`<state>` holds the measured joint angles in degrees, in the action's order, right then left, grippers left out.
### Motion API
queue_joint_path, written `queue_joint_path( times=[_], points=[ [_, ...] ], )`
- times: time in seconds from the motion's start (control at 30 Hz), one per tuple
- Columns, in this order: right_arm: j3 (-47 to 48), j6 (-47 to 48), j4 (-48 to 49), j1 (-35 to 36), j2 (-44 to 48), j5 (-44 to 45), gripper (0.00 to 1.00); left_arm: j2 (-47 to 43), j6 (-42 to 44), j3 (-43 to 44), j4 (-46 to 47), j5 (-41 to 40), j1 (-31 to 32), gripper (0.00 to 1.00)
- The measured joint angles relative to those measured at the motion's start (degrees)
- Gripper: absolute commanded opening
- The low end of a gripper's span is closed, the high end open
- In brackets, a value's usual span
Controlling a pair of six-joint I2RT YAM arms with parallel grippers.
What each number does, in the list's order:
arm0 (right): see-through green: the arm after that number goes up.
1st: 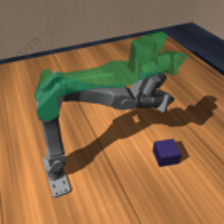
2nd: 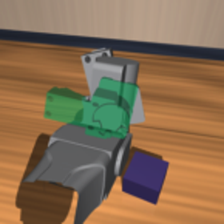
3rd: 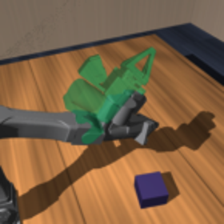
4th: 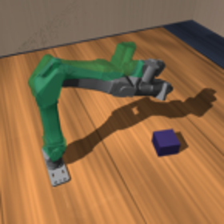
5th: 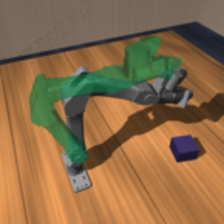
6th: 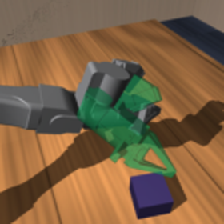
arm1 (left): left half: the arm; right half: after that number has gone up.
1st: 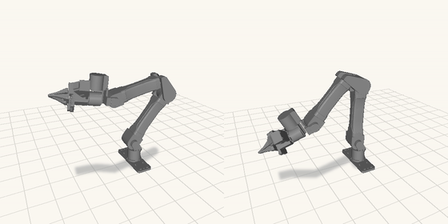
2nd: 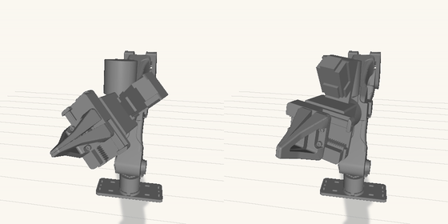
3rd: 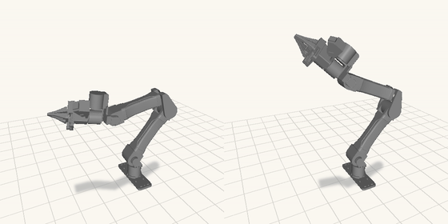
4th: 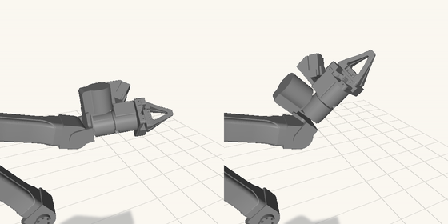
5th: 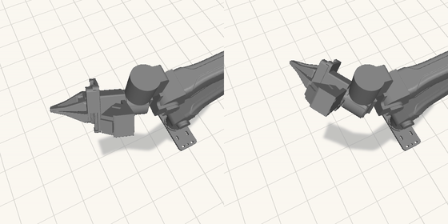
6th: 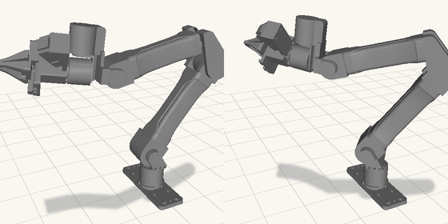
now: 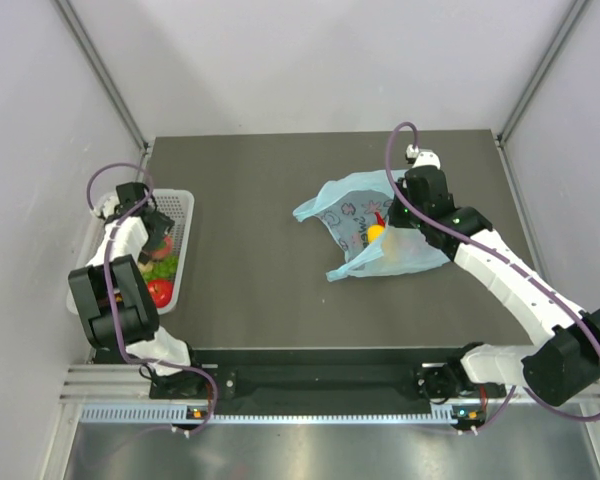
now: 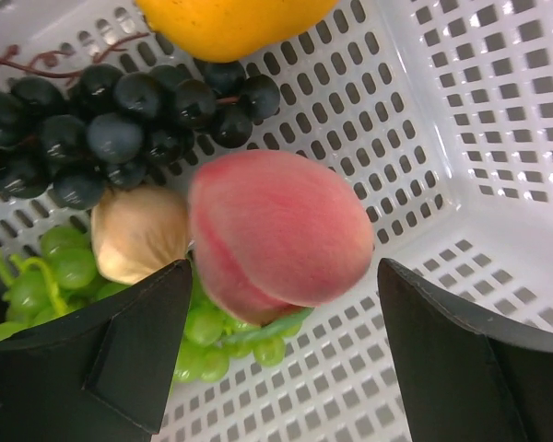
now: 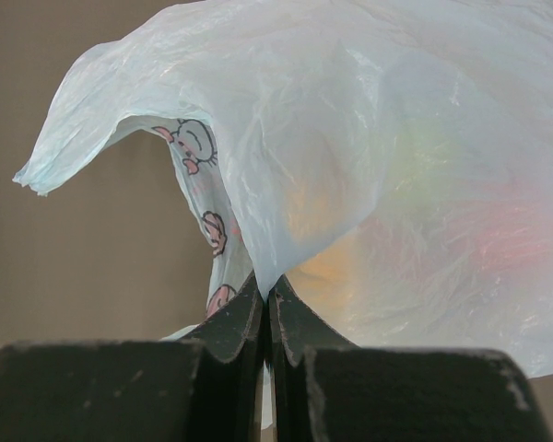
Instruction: Place the fake fruits into the plastic bag and tie a complex knot
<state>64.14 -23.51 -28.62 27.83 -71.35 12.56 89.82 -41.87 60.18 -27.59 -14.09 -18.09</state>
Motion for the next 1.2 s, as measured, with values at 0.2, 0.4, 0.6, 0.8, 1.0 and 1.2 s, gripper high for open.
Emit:
queue_joint_path(
  times=[0.2, 0.4, 0.6, 0.8, 1.0, 1.2],
  points=[
    [0.0, 0.0, -0.1, 0.0, 0.0, 0.0, 0.0, 4.5, -0.8, 0.3, 2.1, 1.2, 0.0, 0.6],
    [0.0, 0.0, -0.1, 0.0, 0.0, 0.0, 0.0, 4.6, -0.9, 0.4, 4.8, 1.8, -0.3, 0.35],
    [0.0, 0.0, -0.1, 0.0, 0.0, 0.0, 0.0, 1.7, 0.0, 0.0, 4.6, 2.9, -0.2, 0.27],
    [0.0, 0.0, -0.1, 0.0, 0.0, 0.0, 0.0, -7.3, 0.9, -0.6, 5.0, 6.1, -0.2, 0.29],
    [0.0, 0.0, -0.1, 0.0, 0.0, 0.0, 0.0, -16.9, 1.3, -2.7, 9.7, 18.1, 1.2, 0.29],
    [0.0, 0.0, -0.1, 0.0, 0.0, -0.2, 0.0, -22.2, 0.5, -4.4, 14.2, 22.3, 17.7, 0.24]
  ],
)
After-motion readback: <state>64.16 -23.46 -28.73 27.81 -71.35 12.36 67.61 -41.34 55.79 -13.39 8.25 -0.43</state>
